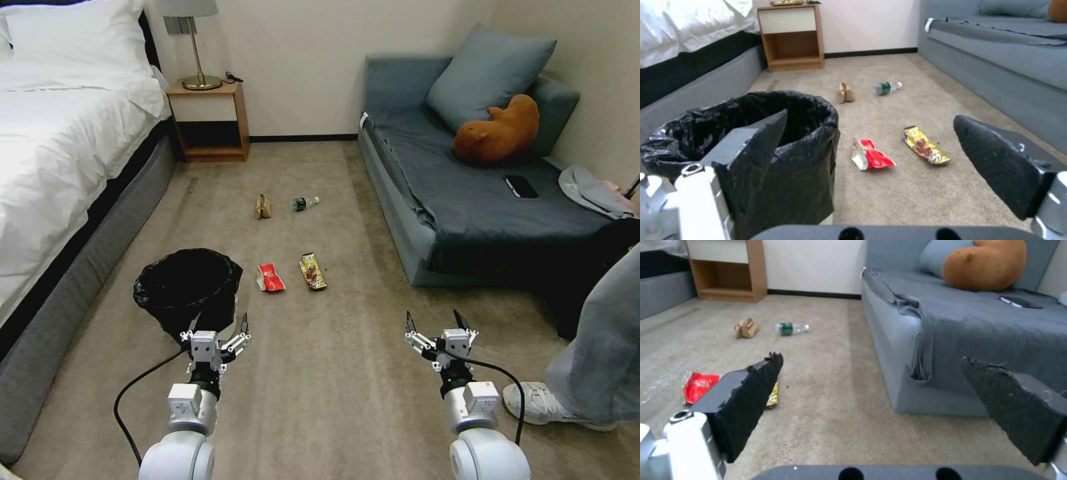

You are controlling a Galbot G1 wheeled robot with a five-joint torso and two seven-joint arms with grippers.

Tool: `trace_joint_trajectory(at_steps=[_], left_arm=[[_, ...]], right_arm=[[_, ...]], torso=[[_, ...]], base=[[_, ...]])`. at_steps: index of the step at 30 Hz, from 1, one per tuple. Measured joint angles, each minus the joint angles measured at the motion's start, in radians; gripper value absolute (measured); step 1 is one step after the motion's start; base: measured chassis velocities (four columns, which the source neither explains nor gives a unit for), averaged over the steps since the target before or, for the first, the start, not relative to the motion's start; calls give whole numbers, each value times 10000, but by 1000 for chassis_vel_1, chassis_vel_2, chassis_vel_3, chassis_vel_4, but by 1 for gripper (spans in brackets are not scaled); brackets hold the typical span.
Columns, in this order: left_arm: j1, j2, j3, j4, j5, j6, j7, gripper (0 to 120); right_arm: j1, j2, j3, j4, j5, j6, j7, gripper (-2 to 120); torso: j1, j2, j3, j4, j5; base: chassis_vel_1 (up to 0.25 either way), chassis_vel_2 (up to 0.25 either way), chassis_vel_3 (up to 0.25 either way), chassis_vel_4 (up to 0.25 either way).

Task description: Pick up the trash bin, then pick up the garbage on the floor and place it into the trash bin.

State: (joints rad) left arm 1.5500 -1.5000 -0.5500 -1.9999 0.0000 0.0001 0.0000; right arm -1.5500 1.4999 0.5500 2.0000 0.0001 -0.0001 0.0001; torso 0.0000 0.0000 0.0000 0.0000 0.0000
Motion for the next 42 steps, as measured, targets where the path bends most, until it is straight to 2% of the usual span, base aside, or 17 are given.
trace_joint_trajectory(at_steps=[42], left_arm=[[0, 0, 0, 0, 0, 0, 0, 100]], right_arm=[[0, 0, 0, 0, 0, 0, 0, 100]], torso=[[0, 0, 0, 0, 0]], base=[[0, 0, 0, 0]])
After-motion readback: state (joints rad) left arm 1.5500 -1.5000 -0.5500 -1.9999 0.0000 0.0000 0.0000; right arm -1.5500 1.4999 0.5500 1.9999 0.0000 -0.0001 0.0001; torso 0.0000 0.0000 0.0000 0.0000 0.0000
